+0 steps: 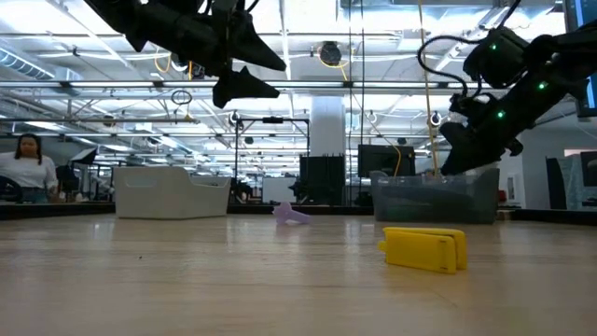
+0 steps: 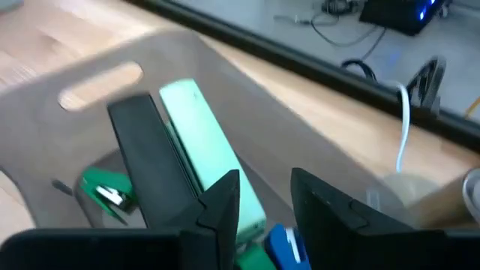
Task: Pick and place Stapler, Stapler remover, tape
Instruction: Put the yellow small stapler into the black bin
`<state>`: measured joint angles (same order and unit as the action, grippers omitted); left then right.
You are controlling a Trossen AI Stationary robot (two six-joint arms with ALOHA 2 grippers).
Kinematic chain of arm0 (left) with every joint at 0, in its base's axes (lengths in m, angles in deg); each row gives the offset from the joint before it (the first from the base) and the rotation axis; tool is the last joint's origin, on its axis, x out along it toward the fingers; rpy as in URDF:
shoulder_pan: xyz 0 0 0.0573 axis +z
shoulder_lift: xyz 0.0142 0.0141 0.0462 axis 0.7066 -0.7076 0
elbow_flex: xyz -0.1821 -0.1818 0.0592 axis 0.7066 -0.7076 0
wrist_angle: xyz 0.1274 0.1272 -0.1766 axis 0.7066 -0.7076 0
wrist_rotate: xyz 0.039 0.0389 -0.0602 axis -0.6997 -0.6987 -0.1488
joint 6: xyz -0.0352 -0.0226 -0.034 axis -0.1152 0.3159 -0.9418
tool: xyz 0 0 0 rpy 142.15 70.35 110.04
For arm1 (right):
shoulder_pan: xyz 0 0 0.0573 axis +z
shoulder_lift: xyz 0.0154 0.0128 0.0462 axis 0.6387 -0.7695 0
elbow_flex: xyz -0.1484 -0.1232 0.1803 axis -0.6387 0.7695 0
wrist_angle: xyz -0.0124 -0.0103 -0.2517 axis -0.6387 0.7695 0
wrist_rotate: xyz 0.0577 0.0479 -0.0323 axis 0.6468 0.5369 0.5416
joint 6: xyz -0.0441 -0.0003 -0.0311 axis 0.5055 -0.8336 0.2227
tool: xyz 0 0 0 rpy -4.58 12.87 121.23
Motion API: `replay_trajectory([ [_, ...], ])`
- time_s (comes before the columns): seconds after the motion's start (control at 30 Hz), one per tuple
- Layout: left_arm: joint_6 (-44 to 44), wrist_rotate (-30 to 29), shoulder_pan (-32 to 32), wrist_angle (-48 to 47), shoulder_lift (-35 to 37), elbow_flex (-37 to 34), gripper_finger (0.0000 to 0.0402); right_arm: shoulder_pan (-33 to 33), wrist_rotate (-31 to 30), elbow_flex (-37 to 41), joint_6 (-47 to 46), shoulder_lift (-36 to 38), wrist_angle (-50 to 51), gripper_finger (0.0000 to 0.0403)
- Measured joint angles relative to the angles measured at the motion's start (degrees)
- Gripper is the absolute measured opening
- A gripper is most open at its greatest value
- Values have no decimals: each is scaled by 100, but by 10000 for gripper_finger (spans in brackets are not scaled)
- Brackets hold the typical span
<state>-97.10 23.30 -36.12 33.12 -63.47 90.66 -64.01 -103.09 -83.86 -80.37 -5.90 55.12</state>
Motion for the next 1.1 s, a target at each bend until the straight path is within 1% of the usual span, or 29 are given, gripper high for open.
replay_trajectory([
  [0.17, 99, 0, 0, -118, -2, 2, 267, 2, 54, -249, 294, 262, -15, 109],
  [0.23, 124, 0, 0, -112, -2, 1, 267, 2, 319, -371, 458, 386, -15, 109],
  [0.3, 155, 0, 0, -115, -2, 2, 267, 2, 830, -496, 544, 506, -35, 107],
  [0.43, 217, 0, 0, -115, -2, 2, 267, 17, 2248, -618, 553, 721, -37, 98],
  [0.53, 248, 0, 0, -115, -2, 2, 267, 167, 3225, -622, 423, 868, -21, 91],
  [0.6, 246, 0, 0, -118, -2, 2, 267, 333, 3728, -622, 241, 936, -10, 87],
  [0.67, 209, 0, 0, -115, -2, 2, 267, 511, 4061, -622, 42, 1004, 0, 84],
  [0.73, 207, 0, 0, -113, -4, 2, 267, 700, 4219, -622, -107, 1060, -6, 81],
  [1.03, 204, -2, 0, -32, -7, 2, 267, 1587, 4225, -622, -560, 1200, -11, 79],
  [1.1, 76, 0, -1, 49, -7, 2, 267, 1715, 4210, -622, -617, 1230, 12, 79],
])
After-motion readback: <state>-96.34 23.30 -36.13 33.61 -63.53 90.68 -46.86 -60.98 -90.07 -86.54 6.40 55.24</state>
